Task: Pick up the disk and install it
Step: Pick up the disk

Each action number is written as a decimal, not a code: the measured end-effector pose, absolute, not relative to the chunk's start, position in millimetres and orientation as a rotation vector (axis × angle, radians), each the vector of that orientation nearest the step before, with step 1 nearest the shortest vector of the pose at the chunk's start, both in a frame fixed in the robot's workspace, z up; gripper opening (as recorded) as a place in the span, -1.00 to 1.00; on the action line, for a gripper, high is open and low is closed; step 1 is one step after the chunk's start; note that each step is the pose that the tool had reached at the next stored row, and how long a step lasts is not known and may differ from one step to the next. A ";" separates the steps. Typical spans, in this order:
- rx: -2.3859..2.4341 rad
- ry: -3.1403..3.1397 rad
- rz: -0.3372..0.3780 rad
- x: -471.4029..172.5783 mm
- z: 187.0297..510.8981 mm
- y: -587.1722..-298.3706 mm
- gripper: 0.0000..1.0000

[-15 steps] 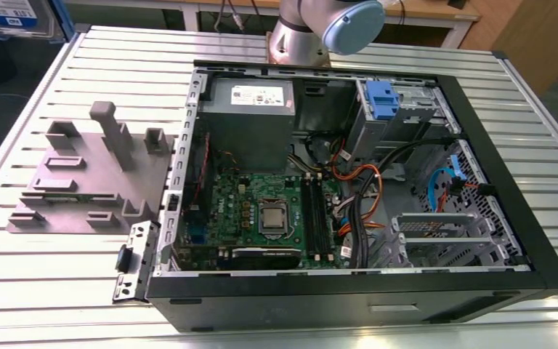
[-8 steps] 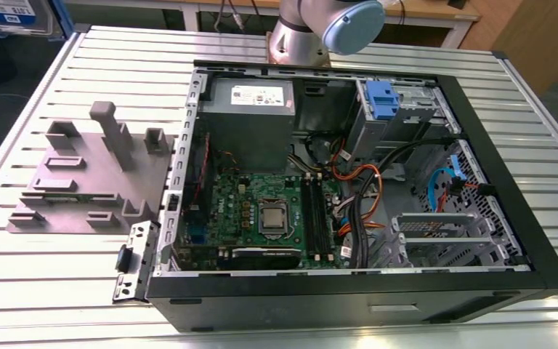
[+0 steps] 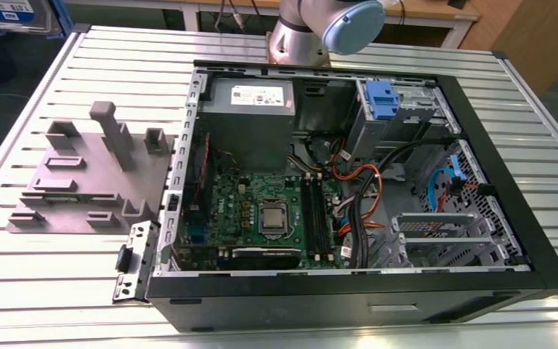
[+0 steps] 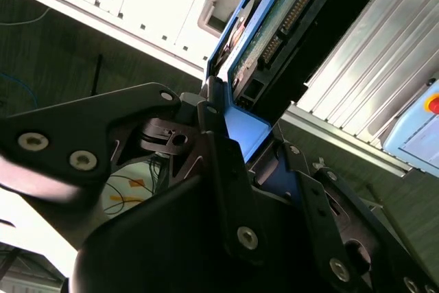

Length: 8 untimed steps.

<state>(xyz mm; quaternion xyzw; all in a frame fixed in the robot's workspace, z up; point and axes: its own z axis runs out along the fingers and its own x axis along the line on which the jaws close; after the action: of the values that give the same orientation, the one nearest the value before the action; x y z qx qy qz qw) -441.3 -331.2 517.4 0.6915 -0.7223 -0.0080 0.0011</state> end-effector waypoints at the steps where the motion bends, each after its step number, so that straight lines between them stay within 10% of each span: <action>1: 2.171 -2.268 -0.025 -441.3 517.9 -331.2 -0.27; 8: 2.171 -2.268 -0.025 -441.3 521.4 -331.2 -0.27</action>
<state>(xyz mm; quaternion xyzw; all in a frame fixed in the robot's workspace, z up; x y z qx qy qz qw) -441.3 -331.2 521.4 0.6915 -0.7223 -0.0080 0.0011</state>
